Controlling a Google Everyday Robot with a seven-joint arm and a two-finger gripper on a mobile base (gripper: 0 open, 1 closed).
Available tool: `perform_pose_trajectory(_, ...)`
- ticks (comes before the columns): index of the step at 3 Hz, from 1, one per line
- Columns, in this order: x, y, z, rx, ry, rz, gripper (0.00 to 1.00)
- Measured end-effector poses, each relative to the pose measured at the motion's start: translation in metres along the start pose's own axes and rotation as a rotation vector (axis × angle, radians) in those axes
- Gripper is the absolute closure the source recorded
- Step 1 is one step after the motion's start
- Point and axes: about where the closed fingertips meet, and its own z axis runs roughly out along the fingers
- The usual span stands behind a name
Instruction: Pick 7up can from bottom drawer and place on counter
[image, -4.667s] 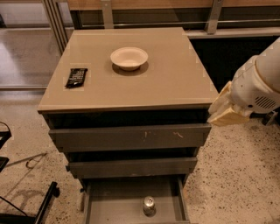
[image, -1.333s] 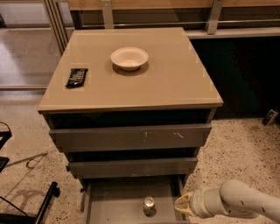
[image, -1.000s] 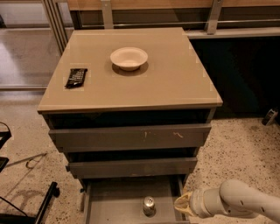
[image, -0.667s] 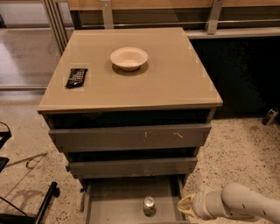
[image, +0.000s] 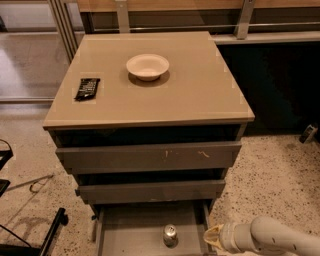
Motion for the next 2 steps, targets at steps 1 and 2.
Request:
perform_pose_trajectory(1,0.0,-0.001,0.029,-0.01,-0.045,-0.012,0.35)
perform_pose_trajectory(2,-0.009,0.004,0.061,-0.038,-0.09,-0.046,0.26)
